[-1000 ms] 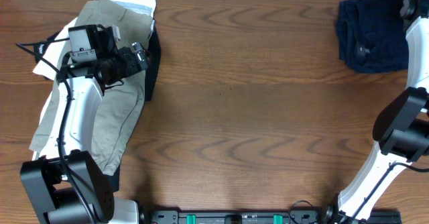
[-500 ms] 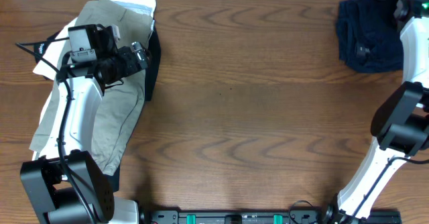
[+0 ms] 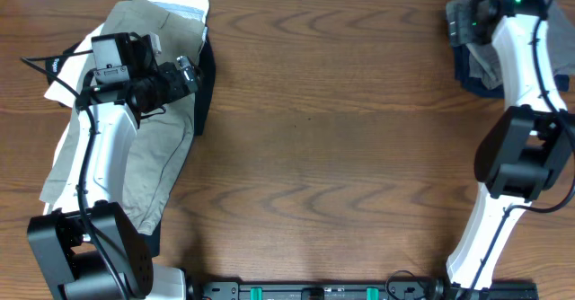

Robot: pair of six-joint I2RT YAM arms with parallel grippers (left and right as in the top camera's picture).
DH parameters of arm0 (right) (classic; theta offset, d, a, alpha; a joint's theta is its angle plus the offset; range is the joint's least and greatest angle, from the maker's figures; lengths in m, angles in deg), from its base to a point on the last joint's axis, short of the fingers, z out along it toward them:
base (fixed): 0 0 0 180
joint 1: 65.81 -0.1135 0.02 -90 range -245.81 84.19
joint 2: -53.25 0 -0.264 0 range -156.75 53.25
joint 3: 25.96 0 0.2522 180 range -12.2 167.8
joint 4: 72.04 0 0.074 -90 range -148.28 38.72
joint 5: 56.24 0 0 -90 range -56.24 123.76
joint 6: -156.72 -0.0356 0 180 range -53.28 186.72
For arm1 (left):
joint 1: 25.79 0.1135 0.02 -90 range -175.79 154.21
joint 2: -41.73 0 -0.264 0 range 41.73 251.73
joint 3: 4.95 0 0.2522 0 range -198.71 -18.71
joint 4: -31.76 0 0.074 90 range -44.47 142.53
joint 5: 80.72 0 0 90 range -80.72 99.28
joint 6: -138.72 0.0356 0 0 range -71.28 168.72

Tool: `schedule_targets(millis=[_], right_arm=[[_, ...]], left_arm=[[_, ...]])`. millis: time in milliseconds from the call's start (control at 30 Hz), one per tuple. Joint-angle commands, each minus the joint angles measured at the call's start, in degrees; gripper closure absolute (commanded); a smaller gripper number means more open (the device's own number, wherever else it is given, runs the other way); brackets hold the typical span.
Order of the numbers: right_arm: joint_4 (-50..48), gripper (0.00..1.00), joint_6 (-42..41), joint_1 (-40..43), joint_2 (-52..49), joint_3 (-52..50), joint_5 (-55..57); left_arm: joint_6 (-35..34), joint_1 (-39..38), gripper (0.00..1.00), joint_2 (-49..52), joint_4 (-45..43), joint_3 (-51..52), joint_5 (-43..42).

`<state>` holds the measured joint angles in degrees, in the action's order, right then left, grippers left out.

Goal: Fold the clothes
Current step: 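Lower the folded pants onto the navy clothes at top right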

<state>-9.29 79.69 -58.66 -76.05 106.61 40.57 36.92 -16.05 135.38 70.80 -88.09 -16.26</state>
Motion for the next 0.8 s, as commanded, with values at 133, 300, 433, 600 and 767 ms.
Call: schedule_targets(millis=[133, 300, 433, 600, 767], right_arm=[[2.5, 0.23, -2.7, -4.3, 1.8, 1.4, -6.5], [-2.1, 0.17, -4.9, -3.6, 6.5, 1.4, -6.6], [-9.2, 0.07, -7.9, -0.2, 7.1, 1.4, -7.1], [-14.4, 0.01, -7.8, 4.9, 5.1, 1.3, -10.6], [-18.1, 0.01, -6.0, 9.3, 1.3, 1.2, -10.5]], left_arm=[[1.0, 0.2, 0.02, 0.7, -0.1, 0.7, -0.3], [1.0, 0.2, 0.02, 0.7, -0.1, 0.7, -0.3], [1.7, 0.2, 0.02, 0.7, -0.1, 0.7, -0.3], [1.7, 0.2, 0.02, 0.7, -0.1, 0.7, -0.3], [2.1, 0.2, 0.02, 0.7, -0.1, 0.7, -0.3]])
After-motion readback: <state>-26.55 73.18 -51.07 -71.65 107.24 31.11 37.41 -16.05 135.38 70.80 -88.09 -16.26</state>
